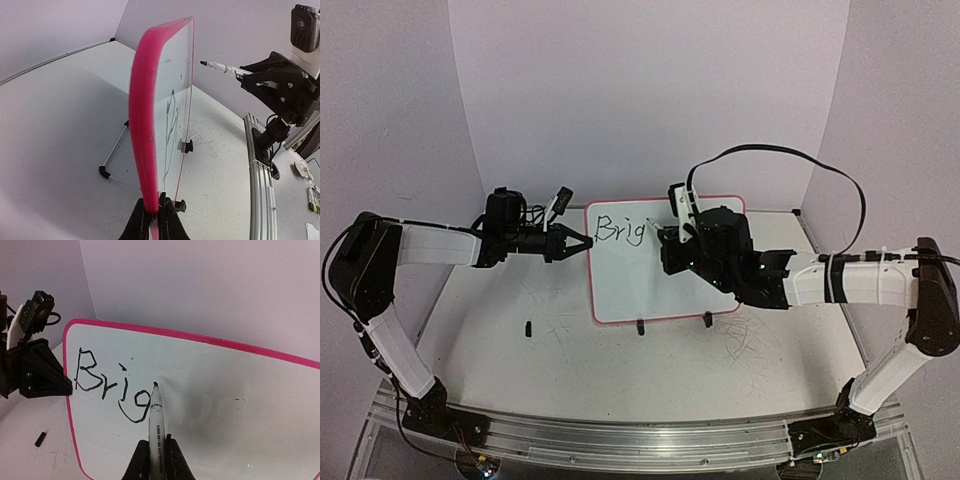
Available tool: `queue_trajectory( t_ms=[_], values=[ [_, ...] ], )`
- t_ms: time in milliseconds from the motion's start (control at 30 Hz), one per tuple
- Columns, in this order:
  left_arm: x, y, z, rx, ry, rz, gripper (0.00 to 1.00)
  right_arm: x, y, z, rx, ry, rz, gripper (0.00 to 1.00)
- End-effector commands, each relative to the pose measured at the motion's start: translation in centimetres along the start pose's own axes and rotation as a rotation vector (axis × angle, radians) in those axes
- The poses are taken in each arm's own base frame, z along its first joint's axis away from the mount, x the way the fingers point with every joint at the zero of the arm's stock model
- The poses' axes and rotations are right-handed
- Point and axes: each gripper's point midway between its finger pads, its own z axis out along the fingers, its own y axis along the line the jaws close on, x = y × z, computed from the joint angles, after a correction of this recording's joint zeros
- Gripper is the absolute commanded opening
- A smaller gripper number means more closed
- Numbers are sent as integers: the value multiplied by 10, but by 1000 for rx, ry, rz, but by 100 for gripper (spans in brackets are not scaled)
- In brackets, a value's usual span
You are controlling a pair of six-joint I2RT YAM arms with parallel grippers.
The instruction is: Write a sentence on the whiteboard
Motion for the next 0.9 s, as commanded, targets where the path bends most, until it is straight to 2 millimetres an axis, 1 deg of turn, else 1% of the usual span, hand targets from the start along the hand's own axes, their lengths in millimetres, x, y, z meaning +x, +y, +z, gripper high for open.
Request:
queue_trajectory(
  t_ms=[0, 167, 533, 700, 867],
  values=[
    [-31, -7, -11, -30, -71, 126, 0, -25, -1, 6, 9, -55, 25, 0],
    [-31, -7, -11, -30, -70, 126, 0, -23, -2, 9, 15, -50, 23, 0],
    [-30, -7, -10, -28, -69, 126, 0, -22, -14, 15, 54, -48, 31, 0],
    [-30, -7, -10, -26, -68, 125, 0, -15, -17, 17, 71, -26, 23, 0],
    [-30, -7, -10, -27, -68, 126, 0, -4, -14, 17, 54, 9, 26, 0]
  ],
)
